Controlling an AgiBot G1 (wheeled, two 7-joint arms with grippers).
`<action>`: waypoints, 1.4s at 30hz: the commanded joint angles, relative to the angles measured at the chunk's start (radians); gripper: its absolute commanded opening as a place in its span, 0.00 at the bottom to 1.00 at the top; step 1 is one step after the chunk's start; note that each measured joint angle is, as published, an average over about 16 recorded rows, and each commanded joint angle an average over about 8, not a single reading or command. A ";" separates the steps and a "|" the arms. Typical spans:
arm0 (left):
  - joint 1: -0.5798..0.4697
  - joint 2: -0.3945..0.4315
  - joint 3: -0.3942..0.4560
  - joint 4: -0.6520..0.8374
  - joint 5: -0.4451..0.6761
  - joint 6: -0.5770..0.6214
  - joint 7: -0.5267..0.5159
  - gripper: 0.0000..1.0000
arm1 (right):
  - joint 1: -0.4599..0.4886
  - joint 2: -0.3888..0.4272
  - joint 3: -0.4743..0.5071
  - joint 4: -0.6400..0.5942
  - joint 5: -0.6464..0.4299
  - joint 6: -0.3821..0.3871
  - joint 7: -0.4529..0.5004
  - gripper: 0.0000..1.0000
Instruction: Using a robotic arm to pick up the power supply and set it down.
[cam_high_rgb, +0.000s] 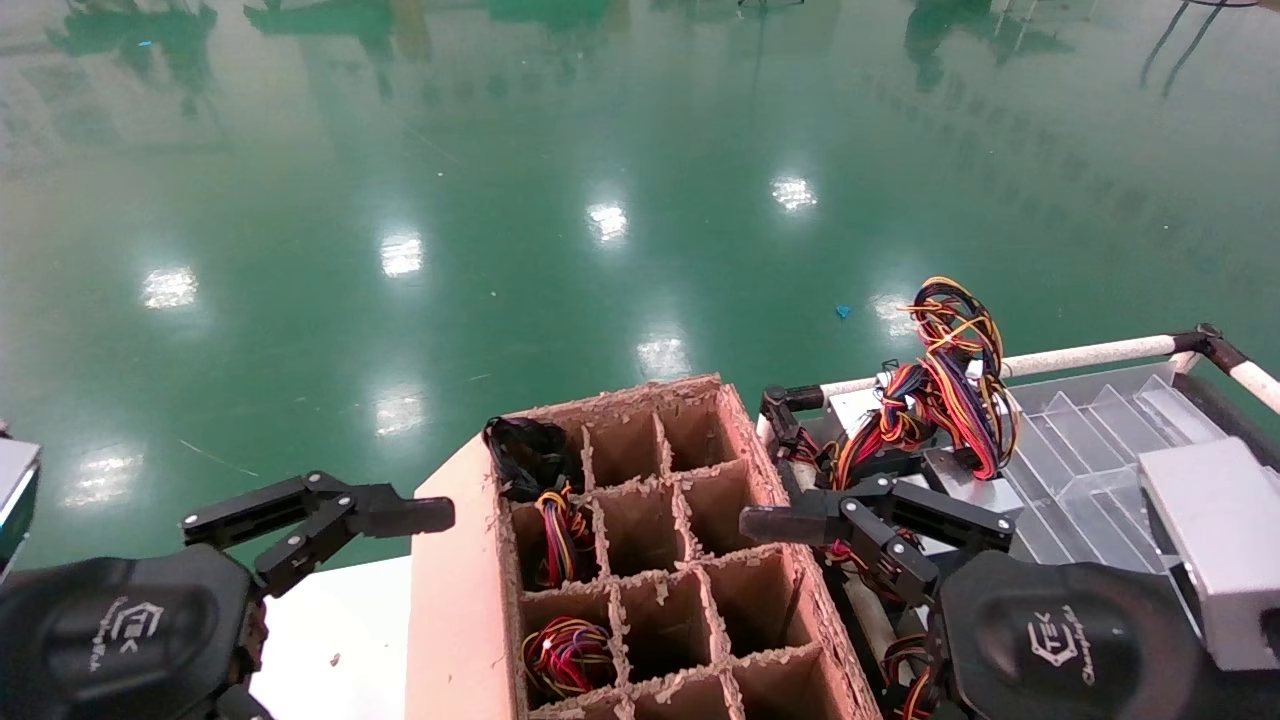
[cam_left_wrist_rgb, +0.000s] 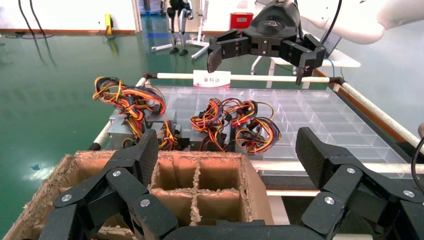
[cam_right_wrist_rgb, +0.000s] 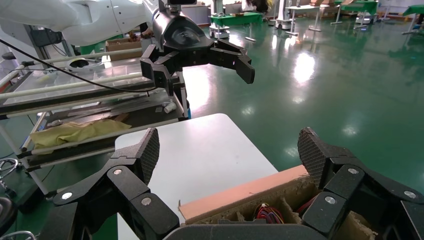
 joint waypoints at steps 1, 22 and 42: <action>0.000 0.000 0.000 0.000 0.000 0.000 0.000 0.69 | 0.000 0.000 0.000 0.000 0.000 0.000 0.000 1.00; 0.000 0.000 0.000 0.000 0.000 0.000 0.000 0.00 | 0.000 0.000 0.000 0.000 0.000 0.000 0.000 1.00; 0.000 0.000 0.000 0.000 0.000 0.000 0.000 0.00 | 0.083 -0.132 -0.138 -0.175 -0.260 0.067 -0.008 1.00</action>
